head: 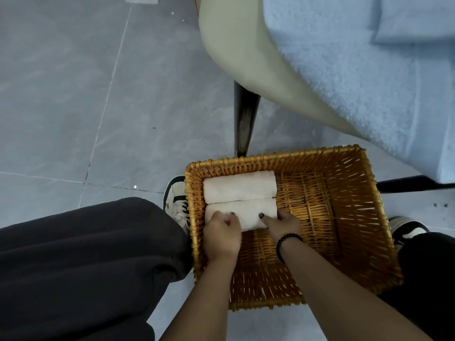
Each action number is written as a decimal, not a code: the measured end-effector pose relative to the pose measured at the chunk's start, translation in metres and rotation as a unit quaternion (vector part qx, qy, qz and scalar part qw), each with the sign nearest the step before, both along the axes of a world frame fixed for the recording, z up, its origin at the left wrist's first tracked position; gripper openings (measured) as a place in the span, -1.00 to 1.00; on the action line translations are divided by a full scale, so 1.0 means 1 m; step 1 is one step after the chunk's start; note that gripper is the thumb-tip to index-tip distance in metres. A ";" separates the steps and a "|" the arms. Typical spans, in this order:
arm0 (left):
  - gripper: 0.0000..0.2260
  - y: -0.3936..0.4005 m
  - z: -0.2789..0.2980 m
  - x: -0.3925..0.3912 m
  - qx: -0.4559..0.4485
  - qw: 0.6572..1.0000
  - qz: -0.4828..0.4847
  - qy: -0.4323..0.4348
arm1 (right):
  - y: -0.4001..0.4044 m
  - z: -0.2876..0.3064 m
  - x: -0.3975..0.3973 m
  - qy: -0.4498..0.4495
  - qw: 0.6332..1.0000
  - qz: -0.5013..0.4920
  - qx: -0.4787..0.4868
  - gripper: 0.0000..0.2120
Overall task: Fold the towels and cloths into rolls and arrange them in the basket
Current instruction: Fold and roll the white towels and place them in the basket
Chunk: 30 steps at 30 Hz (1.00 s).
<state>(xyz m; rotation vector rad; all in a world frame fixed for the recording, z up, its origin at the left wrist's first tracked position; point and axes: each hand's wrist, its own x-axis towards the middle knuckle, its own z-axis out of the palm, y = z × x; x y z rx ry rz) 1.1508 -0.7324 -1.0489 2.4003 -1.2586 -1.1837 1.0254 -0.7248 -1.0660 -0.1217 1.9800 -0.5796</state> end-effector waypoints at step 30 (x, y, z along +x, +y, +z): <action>-0.20 -0.034 -0.012 0.023 -0.042 0.838 -0.510 -0.188 | -0.036 -0.014 -0.035 0.010 0.901 0.433 -0.003 -0.14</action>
